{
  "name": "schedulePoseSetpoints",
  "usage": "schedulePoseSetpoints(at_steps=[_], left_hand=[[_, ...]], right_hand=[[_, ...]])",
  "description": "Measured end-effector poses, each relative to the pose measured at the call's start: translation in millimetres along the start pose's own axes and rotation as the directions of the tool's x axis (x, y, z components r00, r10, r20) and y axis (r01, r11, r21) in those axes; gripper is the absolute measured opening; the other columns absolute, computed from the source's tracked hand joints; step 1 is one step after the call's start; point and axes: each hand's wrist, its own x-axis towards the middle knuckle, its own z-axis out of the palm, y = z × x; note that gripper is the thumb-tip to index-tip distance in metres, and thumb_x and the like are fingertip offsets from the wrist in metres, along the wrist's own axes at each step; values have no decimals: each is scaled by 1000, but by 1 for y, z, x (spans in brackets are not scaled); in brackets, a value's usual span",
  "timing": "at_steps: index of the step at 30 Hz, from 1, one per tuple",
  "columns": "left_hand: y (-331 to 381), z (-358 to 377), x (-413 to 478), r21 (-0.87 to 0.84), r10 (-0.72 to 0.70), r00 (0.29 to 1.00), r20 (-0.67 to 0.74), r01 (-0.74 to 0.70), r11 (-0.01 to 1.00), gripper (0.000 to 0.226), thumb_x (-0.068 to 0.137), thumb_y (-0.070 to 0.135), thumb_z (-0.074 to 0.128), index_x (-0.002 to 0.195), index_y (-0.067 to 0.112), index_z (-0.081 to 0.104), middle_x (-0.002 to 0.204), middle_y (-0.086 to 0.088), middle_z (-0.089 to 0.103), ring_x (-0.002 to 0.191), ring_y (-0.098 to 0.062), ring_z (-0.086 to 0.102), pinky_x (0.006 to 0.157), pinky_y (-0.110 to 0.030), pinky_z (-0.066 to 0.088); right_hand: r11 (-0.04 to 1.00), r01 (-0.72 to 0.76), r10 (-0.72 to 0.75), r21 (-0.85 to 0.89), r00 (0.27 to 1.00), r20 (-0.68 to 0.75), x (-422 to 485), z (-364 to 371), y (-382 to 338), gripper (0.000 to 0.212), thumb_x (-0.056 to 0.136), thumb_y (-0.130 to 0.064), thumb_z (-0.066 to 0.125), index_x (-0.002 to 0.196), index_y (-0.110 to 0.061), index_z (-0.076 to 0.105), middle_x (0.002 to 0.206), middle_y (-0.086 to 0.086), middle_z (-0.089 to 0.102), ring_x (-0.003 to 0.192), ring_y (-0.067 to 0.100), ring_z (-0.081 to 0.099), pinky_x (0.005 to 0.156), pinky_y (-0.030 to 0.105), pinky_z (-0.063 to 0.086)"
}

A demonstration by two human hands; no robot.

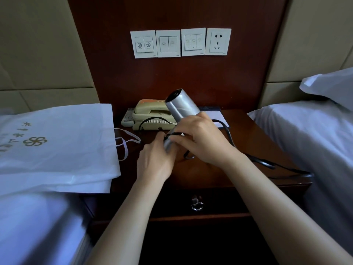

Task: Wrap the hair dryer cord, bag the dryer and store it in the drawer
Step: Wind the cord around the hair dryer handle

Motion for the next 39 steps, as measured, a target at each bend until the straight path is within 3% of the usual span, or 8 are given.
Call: schedulePoseSetpoints(at_steps=[4,8,12,16,18,32,36,39], left_hand=[[1,-3,-1,95,73,997,3,-73,993,37,95,42,37,114,15,54,104,-22,64,98,-45,58,69,-38,41],[-4,-5,1,123,68,997,46,-73,990,41,96,45,34,112,16,57,103,-19,66,97,-43,59,71,-39,45],[-7,-8,-1,140,73,989,131,-91,986,41,96,43,33,115,18,60,101,-13,67,93,-36,61,66,-34,39],[-3,-15,-5,100,137,971,197,-158,982,35,97,38,32,74,19,49,65,0,53,64,-25,52,50,-33,29],[-4,-16,-4,101,155,962,226,-181,978,36,97,36,32,68,17,43,59,0,45,57,-24,45,46,-33,25],[-17,-20,4,12,188,916,355,-205,979,38,99,30,29,63,19,35,58,0,39,50,-16,38,47,-32,24],[-19,-20,5,3,186,916,356,-200,980,38,98,29,30,63,18,36,59,-1,41,51,-18,39,48,-32,25],[-22,-20,6,-7,186,914,361,-197,980,38,98,29,30,62,18,36,59,-3,43,52,-19,41,50,-32,27]], right_hand=[[998,22,-23,-57,1000,-21,0,-3,4,22,85,-30,58,74,-12,67,64,-5,60,55,12,43,63,27,20],[988,-26,23,-154,1000,-21,-9,-8,22,31,89,-41,45,69,-18,51,59,-9,48,50,17,31,64,28,20],[955,-53,39,-293,998,-55,-17,-13,36,35,88,-44,43,69,-17,53,58,-6,55,49,18,43,67,29,19],[929,-110,74,-352,991,-116,-24,-15,46,34,90,-44,43,72,-17,55,64,-7,57,57,19,55,72,31,23],[919,-143,103,-366,987,-125,-27,-14,50,35,90,-45,43,72,-17,56,64,-6,59,58,21,56,73,32,24],[892,-176,121,-417,981,-155,-35,-4,62,43,86,-49,46,65,-13,58,59,-1,59,61,23,56,74,36,38],[878,-290,253,-381,957,-144,-37,-6,58,52,81,-62,41,74,-12,54,56,0,57,49,28,57,48,24,27],[804,-448,445,-391,889,-103,-40,-6,59,64,76,-73,42,96,-13,51,79,3,64,68,33,63,49,28,28]])
